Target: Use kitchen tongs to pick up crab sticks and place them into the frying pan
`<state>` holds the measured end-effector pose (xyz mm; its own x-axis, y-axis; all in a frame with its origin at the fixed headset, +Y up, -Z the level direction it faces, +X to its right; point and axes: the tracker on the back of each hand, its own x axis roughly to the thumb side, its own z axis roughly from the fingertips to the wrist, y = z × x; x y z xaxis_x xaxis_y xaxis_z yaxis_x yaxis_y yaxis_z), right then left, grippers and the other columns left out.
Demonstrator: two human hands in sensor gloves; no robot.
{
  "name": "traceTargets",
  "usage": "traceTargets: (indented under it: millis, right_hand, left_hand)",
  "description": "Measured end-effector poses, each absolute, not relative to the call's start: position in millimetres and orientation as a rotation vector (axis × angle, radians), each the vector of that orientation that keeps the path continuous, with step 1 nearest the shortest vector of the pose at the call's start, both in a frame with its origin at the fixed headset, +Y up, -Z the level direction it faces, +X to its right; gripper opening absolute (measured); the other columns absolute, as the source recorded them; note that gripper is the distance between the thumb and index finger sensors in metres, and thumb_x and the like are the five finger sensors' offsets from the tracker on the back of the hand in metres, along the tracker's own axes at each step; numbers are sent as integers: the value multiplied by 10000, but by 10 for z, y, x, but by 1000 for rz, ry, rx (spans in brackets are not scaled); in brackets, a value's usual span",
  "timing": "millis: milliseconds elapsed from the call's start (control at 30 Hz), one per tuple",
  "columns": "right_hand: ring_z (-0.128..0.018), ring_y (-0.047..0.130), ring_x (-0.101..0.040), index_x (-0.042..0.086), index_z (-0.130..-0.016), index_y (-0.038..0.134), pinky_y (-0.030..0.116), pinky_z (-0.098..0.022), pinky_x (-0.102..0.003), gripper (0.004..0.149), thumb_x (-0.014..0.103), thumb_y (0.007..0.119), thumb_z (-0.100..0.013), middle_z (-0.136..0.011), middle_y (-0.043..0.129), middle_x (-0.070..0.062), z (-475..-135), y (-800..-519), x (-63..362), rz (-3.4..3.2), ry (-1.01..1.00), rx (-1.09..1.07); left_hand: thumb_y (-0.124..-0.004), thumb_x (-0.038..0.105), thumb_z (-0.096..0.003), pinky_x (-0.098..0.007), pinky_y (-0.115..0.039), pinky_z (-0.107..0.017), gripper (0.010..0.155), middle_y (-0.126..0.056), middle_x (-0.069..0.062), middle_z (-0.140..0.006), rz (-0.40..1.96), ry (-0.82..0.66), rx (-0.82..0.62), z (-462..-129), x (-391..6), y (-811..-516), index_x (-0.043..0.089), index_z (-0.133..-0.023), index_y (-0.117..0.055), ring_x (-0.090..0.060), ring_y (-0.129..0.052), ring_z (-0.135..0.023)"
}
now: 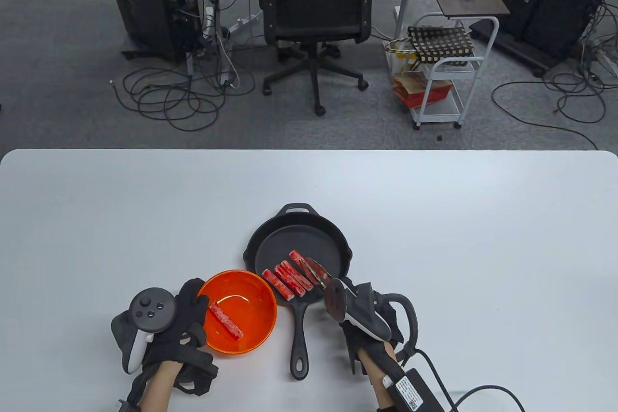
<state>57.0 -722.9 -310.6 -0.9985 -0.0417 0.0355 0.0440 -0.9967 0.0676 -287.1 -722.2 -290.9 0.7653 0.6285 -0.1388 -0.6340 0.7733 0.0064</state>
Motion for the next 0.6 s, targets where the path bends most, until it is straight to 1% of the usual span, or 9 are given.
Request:
traceTargets:
  millis: [600]
  right_hand:
    - [-392, 1044, -198, 195, -1046, 710, 916, -264, -377, 642, 507, 758, -486, -760, 960, -103, -3097, -7216, 565, -3118, -114, -48]
  left_hand:
    - [-747, 351, -568, -265, -925, -25, 519, -958, -113, -883, 672, 134, -48, -2914, -2853, -7229, 191, -1057, -682, -165, -1034, -80]
